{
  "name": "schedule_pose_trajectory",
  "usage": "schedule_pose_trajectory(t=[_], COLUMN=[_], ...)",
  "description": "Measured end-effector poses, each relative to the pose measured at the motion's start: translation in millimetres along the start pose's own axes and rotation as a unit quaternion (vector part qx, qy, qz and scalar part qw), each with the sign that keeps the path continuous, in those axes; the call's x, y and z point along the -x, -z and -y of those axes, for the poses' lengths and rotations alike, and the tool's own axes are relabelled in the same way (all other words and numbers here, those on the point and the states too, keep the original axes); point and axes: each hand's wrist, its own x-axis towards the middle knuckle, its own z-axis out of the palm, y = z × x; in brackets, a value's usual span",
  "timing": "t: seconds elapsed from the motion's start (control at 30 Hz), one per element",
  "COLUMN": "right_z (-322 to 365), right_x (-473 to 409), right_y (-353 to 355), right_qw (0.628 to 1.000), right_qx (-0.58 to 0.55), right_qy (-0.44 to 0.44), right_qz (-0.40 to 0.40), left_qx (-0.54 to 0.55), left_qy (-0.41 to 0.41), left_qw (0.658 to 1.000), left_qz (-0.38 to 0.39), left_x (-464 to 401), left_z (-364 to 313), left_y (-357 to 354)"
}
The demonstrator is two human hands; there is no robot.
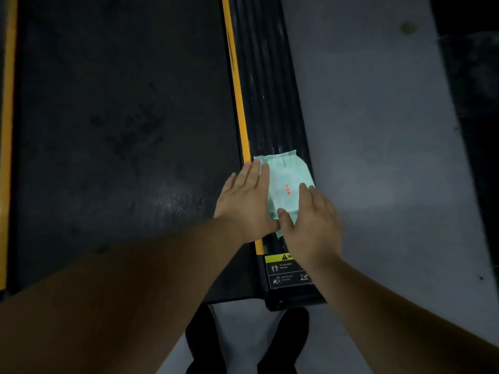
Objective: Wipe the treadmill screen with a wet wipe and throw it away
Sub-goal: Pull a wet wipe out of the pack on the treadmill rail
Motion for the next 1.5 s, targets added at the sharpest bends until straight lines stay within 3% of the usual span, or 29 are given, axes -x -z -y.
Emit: schedule_pose_trajectory(t=[0.37, 0.53, 0.6, 0.73, 0.87, 0.93, 1.0, 1.1, 1.2, 1.5], right_z=[4, 8, 3, -20, -52, -55, -47, -26, -8, -12], right_x=[-53, -58, -59, -63, -67, -66, -67, -69, -74, -73], right_y=[-33, -33, -28, -9, -2, -3, -5, -10, -14, -21], right_qw=[0.994, 0.992, 0.995, 0.988, 0.988, 0.994, 0.991, 0.982, 0.99, 0.989], right_qx=[0.061, 0.071, 0.042, -0.138, -0.09, -0.013, 0.035, 0.023, -0.002, -0.058], right_qy=[-0.022, 0.014, 0.021, -0.013, -0.098, -0.052, 0.057, 0.163, 0.133, 0.106], right_qz=[-0.085, -0.098, -0.091, -0.074, -0.081, -0.1, -0.112, -0.089, -0.055, -0.088], left_qx=[0.028, 0.052, 0.059, 0.053, 0.048, 0.046, 0.049, 0.056, 0.06, 0.063], left_qy=[-0.005, -0.006, -0.002, 0.015, 0.014, 0.013, 0.012, 0.01, 0.009, 0.009], left_qw=[1.0, 0.999, 0.998, 0.998, 0.999, 0.999, 0.999, 0.998, 0.998, 0.998], left_qz=[-0.009, -0.011, -0.011, -0.005, -0.003, -0.003, -0.005, -0.009, -0.018, -0.02], left_x=[-37, -37, -37, -38, -38, -38, -37, -38, -37, -37], left_z=[9, 11, 11, 9, 9, 9, 9, 9, 9, 9], left_y=[-35, -35, -34, -35, -36, -36, -36, -37, -38, -40])
